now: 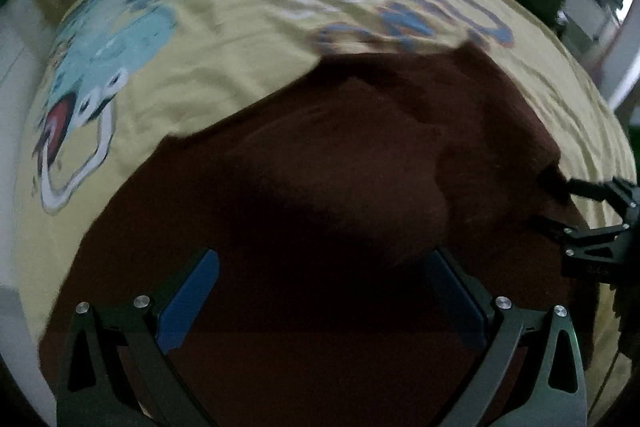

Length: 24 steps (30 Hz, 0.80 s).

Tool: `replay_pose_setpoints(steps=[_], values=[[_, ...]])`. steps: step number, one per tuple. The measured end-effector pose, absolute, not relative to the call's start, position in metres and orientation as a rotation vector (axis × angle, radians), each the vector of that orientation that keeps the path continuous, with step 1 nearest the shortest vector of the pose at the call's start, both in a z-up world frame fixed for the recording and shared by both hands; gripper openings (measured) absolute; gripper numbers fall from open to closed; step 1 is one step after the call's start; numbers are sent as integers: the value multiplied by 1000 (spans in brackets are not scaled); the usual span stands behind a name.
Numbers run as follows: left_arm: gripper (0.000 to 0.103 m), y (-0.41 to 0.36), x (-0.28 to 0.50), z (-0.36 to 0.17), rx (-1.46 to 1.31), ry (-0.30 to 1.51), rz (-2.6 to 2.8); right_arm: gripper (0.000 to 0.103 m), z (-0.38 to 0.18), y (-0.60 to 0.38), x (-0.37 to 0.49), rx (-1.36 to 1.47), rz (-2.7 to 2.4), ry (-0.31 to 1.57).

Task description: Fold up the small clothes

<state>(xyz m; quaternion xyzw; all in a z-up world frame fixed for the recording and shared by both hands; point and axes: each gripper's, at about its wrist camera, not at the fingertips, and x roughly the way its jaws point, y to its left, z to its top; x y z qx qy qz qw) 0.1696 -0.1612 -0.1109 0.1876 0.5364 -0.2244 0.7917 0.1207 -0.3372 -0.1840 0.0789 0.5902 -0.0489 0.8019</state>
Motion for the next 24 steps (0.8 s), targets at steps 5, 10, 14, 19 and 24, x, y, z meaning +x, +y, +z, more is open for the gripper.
replay_pose_setpoints(steps=[5,10,14,19,24], values=[[102,-201,170,-131,515,1187,-539,87,-191,-354,120,204,-112,1267],[102,-225,177,-151,559,1244,-517,87,-197,-365,117,238,-118,1275],[67,-224,190,-168,575,1300,-472,87,-198,-365,119,243,-118,1278],[14,-202,196,-146,534,1229,-422,87,-197,-363,122,235,-118,1275],[13,-156,208,-112,366,1155,-366,87,-197,-362,123,242,-128,1268]])
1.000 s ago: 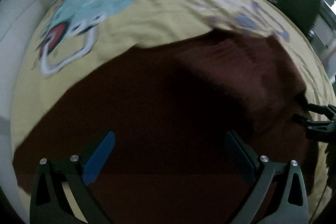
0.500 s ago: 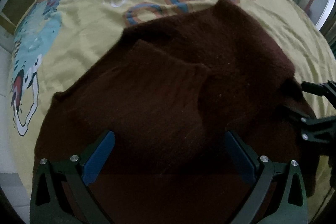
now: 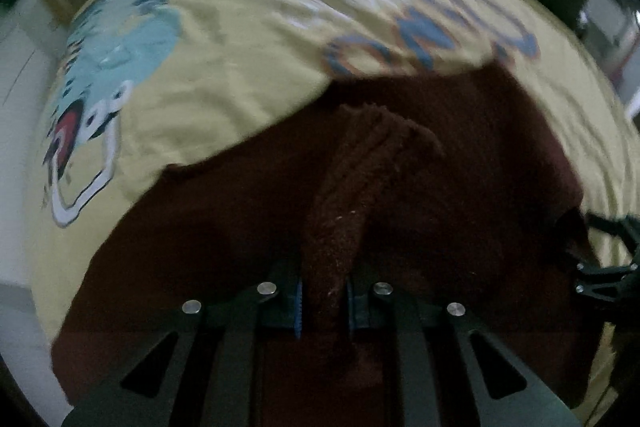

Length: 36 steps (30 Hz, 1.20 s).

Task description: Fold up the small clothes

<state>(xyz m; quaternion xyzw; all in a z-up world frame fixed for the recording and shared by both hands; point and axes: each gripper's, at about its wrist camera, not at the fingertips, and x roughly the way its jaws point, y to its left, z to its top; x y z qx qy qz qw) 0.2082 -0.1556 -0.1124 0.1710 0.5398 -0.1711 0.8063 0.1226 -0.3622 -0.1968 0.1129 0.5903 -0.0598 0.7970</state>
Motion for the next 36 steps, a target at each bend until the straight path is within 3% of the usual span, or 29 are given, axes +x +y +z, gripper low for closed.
replay_pose_setpoints(steps=[6,15,23,26,27,28,33,36], values=[[13,-101,201,-101,199,1160,-269,87,-193,-362,121,240,-134,1265],[13,-39,173,-135,-5,1268,-205,87,-195,-355,123,218,-131,1282],[27,-16,170,-140,-83,1328,-178,87,-201,-351,129,224,-128,1294],[51,-4,172,-133,-72,1347,-146,87,-201,-352,127,221,-125,1288],[70,1,173,-130,-75,1353,-141,87,-201,-351,126,217,-123,1283],[81,7,173,-128,-83,1351,-136,87,-201,-352,123,215,-120,1279],[99,42,183,-109,-107,1309,-81,87,-200,-353,115,213,-114,1275],[99,58,193,-104,-156,1300,-75,87,-198,-353,113,211,-112,1274]])
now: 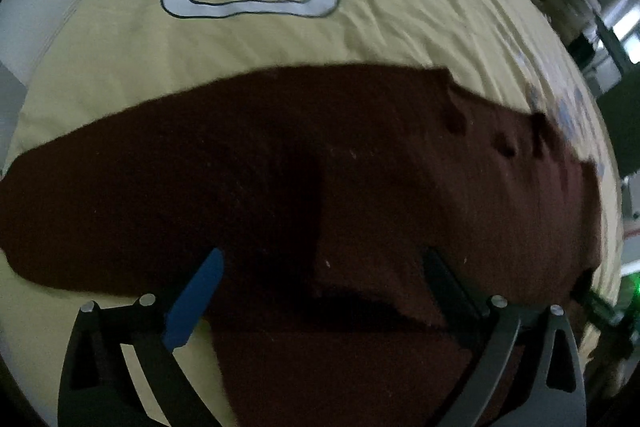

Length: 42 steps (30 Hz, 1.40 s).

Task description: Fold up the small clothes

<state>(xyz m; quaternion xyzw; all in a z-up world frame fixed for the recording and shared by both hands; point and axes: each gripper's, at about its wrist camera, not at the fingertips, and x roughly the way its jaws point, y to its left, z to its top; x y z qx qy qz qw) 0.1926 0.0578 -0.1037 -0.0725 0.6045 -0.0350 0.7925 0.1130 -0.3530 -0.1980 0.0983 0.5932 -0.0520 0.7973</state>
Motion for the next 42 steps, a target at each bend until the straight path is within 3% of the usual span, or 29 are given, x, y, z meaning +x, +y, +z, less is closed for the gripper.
replay_pose_setpoints(steps=[12,14,16,19,27,36,37,39,40,41,42], values=[[97,22,217,-160,-76,1405,-102,87,-189,-360,107,205,-133,1272],[68,11,213,-160,-29,1386,-122,87,-187,-361,108,204,-139,1272],[26,2,210,-155,3,1360,-149,87,-185,-363,109,203,-144,1269],[12,-4,209,-149,6,1347,-158,87,-182,-366,108,213,-145,1266],[10,22,203,-108,-23,1215,-139,87,-162,-375,131,243,-114,1237],[11,34,206,-133,24,1240,-102,86,-178,-369,213,313,-41,1281],[11,34,207,-134,22,1242,-102,84,-183,-369,221,326,-33,1295],[11,34,208,-134,33,1237,-104,55,-189,-368,228,341,-18,1311],[11,33,206,-132,38,1235,-106,33,-193,-368,231,363,-1,1321],[11,31,205,-131,46,1230,-108,23,-193,-370,232,393,7,1319],[11,29,204,-129,54,1227,-107,20,-193,-372,232,398,1,1316]])
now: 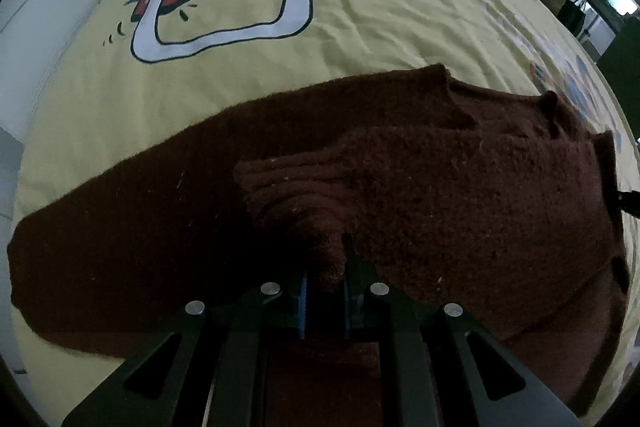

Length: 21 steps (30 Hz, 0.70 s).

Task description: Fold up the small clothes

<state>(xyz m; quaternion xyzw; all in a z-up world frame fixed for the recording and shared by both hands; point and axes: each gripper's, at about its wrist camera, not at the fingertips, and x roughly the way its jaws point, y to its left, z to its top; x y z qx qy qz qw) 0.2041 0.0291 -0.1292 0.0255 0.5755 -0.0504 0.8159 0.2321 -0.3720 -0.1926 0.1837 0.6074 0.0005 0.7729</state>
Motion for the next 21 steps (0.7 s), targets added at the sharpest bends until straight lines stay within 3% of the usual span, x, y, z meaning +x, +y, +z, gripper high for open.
replay_pose_setpoints(steps=[8,12,15,18,19,20,21], values=[[13,19,210,-141,98,1224,-102,17,-173,-370,221,269,-82,1246],[17,25,208,-152,83,1213,-78,18,-189,-366,222,244,-97,1270],[26,24,207,-149,105,1192,-56,23,-182,-360,220,216,-93,1247],[37,23,208,-147,123,1193,-43,33,-170,-355,215,198,-87,1217],[43,24,208,-146,112,1205,-43,41,-166,-354,214,203,-78,1204],[47,26,210,-144,99,1219,-42,57,-161,-354,211,205,-70,1190],[55,30,210,-140,79,1216,-50,66,-155,-353,208,200,-65,1173]])
